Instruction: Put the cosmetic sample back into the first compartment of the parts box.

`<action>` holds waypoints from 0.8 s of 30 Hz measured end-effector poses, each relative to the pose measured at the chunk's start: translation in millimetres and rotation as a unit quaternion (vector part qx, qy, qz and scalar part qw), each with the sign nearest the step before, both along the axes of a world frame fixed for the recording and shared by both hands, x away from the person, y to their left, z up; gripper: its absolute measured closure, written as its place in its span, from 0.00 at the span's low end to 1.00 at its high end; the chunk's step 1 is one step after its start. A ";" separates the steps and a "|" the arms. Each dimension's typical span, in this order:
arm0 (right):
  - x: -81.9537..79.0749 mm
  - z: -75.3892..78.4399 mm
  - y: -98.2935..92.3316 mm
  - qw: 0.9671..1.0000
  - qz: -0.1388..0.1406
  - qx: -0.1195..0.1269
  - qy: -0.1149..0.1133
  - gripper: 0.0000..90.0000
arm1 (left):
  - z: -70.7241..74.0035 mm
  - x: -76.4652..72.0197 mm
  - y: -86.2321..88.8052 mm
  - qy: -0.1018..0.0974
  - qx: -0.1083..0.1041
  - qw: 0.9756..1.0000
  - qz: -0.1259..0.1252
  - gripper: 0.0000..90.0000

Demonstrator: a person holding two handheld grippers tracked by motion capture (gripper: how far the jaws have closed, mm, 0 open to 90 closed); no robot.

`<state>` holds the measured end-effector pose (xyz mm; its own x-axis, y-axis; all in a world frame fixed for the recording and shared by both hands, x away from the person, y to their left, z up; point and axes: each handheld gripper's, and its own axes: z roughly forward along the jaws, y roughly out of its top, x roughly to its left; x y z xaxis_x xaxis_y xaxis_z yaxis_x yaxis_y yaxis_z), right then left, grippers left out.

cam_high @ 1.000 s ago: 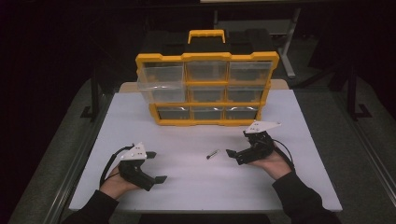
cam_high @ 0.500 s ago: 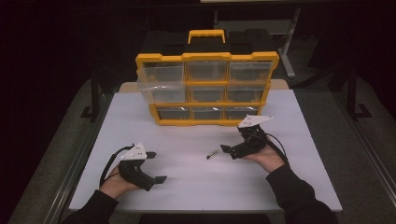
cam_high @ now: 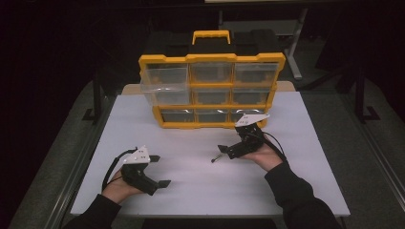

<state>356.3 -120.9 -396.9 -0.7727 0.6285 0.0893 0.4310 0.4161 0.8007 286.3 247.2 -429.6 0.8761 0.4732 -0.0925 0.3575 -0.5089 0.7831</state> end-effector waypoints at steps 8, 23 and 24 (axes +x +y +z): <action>6.6 -0.9 11.9 1.000 0.009 0.002 0.003 0.00 | -0.1 0.0 0.0 0.000 0.000 1.000 -0.001 0.00; 14.7 -3.7 30.9 1.000 0.029 -0.002 0.003 0.00 | -0.1 0.0 -0.1 0.000 0.000 1.000 -0.002 0.00; 15.1 -4.0 31.7 1.000 0.030 -0.001 0.003 0.00 | -0.1 0.0 -0.1 0.000 -0.001 1.000 -0.002 0.00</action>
<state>371.5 -89.2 -400.9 -0.8089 0.5805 0.0931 0.4102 0.4438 0.7967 286.3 247.1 -429.8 0.8781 0.4691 -0.0941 0.3560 -0.5093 0.7835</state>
